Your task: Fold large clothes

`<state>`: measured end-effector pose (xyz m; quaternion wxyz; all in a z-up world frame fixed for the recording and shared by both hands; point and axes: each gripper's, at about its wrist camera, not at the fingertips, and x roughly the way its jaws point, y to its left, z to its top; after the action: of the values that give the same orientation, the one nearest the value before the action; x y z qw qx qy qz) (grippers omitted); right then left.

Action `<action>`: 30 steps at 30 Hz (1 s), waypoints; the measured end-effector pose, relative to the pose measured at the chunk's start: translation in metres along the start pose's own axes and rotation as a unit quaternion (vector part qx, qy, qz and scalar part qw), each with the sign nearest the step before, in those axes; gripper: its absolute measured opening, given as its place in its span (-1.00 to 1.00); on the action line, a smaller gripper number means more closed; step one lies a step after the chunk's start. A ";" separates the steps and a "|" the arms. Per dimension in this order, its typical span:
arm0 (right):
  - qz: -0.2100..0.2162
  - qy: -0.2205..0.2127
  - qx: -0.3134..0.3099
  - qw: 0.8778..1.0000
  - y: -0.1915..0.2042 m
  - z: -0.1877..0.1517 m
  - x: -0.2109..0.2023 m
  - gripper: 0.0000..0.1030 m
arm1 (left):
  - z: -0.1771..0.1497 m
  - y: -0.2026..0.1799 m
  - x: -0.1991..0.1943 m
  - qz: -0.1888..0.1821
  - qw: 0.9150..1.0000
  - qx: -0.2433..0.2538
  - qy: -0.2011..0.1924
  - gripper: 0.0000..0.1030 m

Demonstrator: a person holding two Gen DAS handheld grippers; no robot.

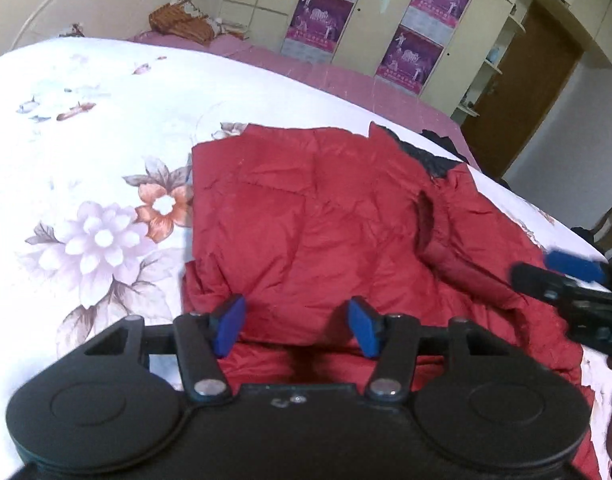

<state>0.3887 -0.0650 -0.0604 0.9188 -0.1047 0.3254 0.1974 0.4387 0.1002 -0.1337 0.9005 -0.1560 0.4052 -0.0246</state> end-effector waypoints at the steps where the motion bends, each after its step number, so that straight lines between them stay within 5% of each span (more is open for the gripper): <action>1: -0.001 0.008 -0.027 1.000 0.011 0.001 0.010 0.19 | 0.000 0.001 0.001 -0.003 1.000 -0.002 0.001 0.07; 6: -0.061 0.041 -0.103 0.992 0.030 -0.009 0.039 0.11 | -0.003 0.004 0.003 -0.008 1.000 0.003 0.002 0.07; 7: -0.066 0.034 -0.072 0.995 0.020 -0.010 0.035 -0.35 | -0.006 0.005 0.002 -0.008 1.000 0.006 0.001 0.07; 9: -0.079 0.029 0.006 0.996 -0.011 -0.017 0.023 -0.48 | -0.006 0.006 0.002 -0.009 1.000 0.014 -0.001 0.07; 11: -0.089 0.016 0.102 0.991 -0.046 -0.030 0.003 -0.49 | -0.005 0.006 0.002 -0.011 1.000 0.020 -0.002 0.07; 14: -0.089 0.014 0.271 0.958 -0.105 -0.066 -0.023 -0.48 | -0.005 0.005 0.001 -0.010 0.999 0.033 -0.004 0.07; 17: -0.051 0.013 0.376 0.925 -0.145 -0.103 -0.035 -0.39 | -0.005 0.002 -0.001 -0.008 0.999 0.045 -0.007 0.07; 19: -0.047 0.012 0.388 0.920 -0.155 -0.115 -0.039 -0.08 | -0.004 0.000 -0.002 -0.005 0.999 0.053 -0.013 0.07; 23: -0.022 0.006 0.419 0.908 -0.171 -0.122 -0.031 -0.07 | 0.001 -0.001 -0.003 0.004 0.998 0.049 -0.031 0.50; 30: 0.039 -0.016 0.452 0.891 -0.179 -0.104 -0.017 -0.07 | 0.009 -0.013 0.009 0.008 0.996 0.091 -0.013 0.28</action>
<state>0.3954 -0.2642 -0.1174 0.8637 0.3379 0.3682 0.0662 0.4521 0.0890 -0.1309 0.9165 -0.0706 0.3905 -0.0515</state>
